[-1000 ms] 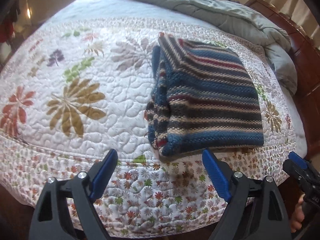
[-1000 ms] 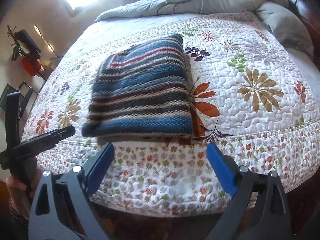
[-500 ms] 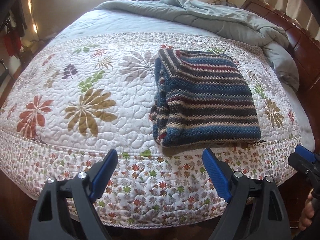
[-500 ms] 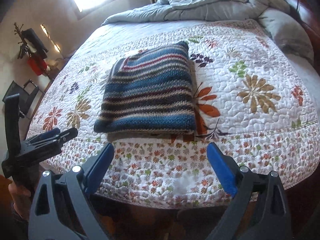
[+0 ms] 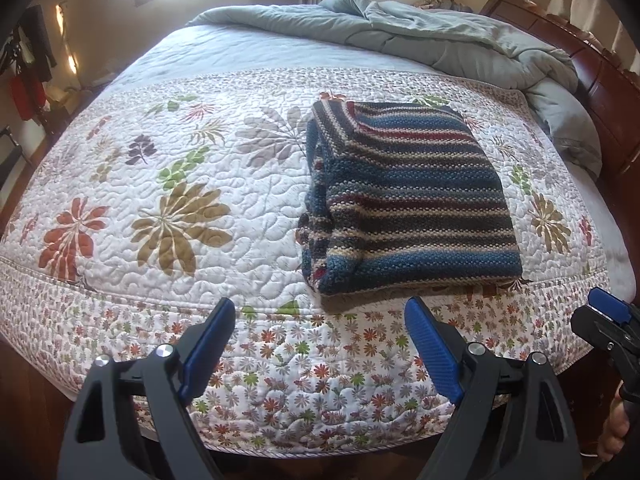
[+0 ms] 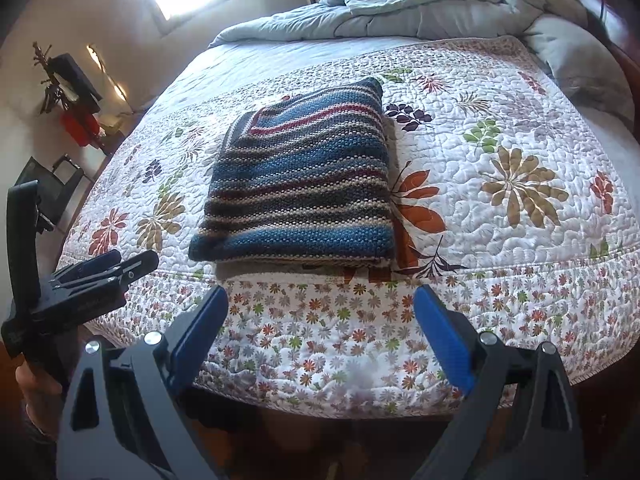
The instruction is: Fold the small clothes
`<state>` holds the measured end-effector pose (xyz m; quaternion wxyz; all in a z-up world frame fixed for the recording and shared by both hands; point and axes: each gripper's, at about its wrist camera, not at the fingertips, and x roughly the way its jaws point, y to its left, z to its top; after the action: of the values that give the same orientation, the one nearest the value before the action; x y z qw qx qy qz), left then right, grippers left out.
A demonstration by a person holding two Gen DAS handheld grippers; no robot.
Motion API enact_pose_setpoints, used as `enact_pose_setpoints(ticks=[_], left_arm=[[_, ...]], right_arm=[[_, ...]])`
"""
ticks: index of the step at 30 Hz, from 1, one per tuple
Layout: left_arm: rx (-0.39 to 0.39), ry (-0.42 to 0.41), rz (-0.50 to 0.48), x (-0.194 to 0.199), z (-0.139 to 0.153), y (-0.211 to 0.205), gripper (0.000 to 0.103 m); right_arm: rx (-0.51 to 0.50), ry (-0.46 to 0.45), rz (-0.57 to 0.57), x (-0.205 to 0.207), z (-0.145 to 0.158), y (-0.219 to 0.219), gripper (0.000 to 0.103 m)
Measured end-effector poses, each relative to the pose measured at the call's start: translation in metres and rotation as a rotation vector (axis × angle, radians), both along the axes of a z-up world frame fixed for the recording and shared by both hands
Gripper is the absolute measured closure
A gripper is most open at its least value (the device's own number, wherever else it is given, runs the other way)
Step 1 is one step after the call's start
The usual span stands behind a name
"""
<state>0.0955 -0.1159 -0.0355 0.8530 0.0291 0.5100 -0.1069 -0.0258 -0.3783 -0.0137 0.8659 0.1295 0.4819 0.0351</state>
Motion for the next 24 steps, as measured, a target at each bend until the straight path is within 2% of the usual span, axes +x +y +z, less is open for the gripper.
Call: enact_pose_setpoints(ticks=[17,24], left_arm=[[-0.029,-0.030,-0.011,-0.004,0.008,-0.003,0.016],[-0.028,-0.011,-0.005,-0.005,0.006,-0.002,0.014]], right_arm=[[0.003,0.015,0.032,0.009,-0.006,0.010,0.010],[0.002,0.022,0.027,0.008,-0.007,0.009,0.010]])
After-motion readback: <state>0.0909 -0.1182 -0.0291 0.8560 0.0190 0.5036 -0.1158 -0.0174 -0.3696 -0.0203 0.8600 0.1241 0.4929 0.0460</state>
